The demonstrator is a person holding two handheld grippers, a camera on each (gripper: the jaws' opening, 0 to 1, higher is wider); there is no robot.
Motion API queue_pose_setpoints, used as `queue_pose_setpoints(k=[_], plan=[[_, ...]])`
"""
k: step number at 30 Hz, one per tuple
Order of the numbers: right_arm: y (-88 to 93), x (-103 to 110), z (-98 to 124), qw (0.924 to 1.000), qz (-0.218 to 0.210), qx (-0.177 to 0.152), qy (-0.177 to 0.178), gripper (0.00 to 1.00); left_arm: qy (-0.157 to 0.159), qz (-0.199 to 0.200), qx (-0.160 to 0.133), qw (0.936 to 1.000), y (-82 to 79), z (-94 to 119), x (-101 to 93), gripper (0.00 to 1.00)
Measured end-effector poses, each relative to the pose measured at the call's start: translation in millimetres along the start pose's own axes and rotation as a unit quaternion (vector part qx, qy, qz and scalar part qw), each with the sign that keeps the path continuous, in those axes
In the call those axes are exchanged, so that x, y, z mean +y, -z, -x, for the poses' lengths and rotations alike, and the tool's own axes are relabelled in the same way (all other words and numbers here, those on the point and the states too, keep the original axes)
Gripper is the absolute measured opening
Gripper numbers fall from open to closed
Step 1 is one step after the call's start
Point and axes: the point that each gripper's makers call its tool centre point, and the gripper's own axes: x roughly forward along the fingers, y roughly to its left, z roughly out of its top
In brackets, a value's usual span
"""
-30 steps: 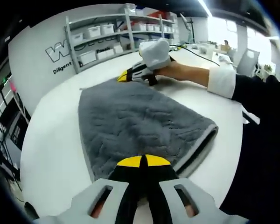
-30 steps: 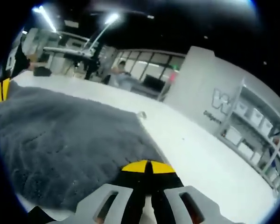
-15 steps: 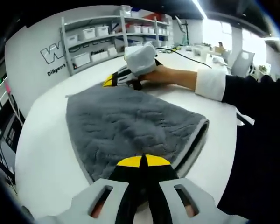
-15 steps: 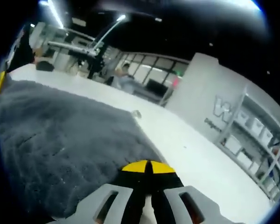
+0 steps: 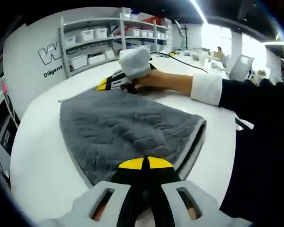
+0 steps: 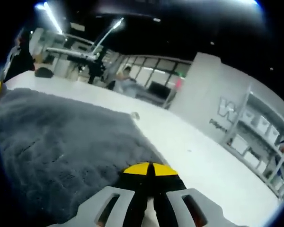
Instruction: Open the folded towel by lifting each exposed corner and separating the folded layers until the towel lies flat within the target outline without major curled edges
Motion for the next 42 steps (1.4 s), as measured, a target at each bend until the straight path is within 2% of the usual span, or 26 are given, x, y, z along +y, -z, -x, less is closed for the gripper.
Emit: queue_pose_setpoints(k=[2,3,7,10,13,15,18,20,22,25,28,31,35,38,42], plan=[[-1.8,-0.9,2.3,0.9999,0.012,-0.011,-0.002,0.00,0.012,0.005,-0.006,0.9999,-1.8,0.7,1.8,0.01],[-2.8,-1.7,4.0,0.9997,0.019,-0.011,-0.004,0.00,0.019,0.010,-0.018,0.9996,-4.7,1.8,3.5,0.01],[-6.8,-2.7,9.8,0.9999,-0.006,-0.011,-0.008,0.00,0.026,0.011,-0.039,0.9988,-8.9,8.0,8.5,0.01],[-8.8,-1.3,12.5,0.9996,-0.019,-0.015,-0.011,0.00,0.014,-0.002,-0.086,0.9962,-23.0,15.5,16.9,0.01],[-11.5,-1.1,15.0,0.9991,-0.032,-0.022,-0.014,0.00,0.016,0.004,-0.087,0.9961,-19.7,23.0,21.6,0.01],[-12.5,0.5,16.8,0.9977,-0.060,-0.022,-0.022,0.00,0.000,-0.009,-0.098,0.9951,-20.2,27.7,32.0,0.01],[-20.4,4.1,21.3,0.9938,-0.097,-0.040,-0.036,0.09,-0.040,-0.003,-0.128,0.9909,-28.5,34.5,53.1,0.02],[-26.0,6.2,26.2,0.9915,-0.112,-0.050,-0.044,0.10,-0.054,0.001,-0.155,0.9864,-34.7,38.2,62.6,0.10],[-32.0,9.3,30.7,0.9891,-0.125,-0.059,-0.050,0.13,-0.062,0.009,-0.155,0.9859,-31.1,38.2,71.1,0.16],[-41.0,18.1,36.5,0.9859,-0.139,-0.067,-0.065,0.16,-0.066,0.016,-0.154,0.9857,-27.8,36.6,77.2,0.17],[-49.0,28.0,40.7,0.9850,-0.136,-0.071,-0.080,0.18,-0.054,0.034,-0.156,0.9858,-26.0,34.4,75.2,0.19],[-59.8,41.9,46.7,0.9809,-0.142,-0.081,-0.105,0.24,-0.048,0.052,-0.158,0.9850,-25.7,34.0,76.8,0.23],[-74.9,63.9,56.9,0.9737,-0.143,-0.093,-0.151,0.30,-0.038,0.065,-0.144,0.9868,-17.3,29.2,76.6,0.29],[-83.6,78.4,63.2,0.9721,-0.125,-0.096,-0.173,0.30,-0.038,0.069,-0.134,0.9878,-12.5,26.3,77.5,0.30],[-83.6,92.5,64.4,0.9737,-0.092,-0.090,-0.188,0.30,-0.034,0.073,-0.122,0.9892,-6.8,21.8,77.8,0.31]])
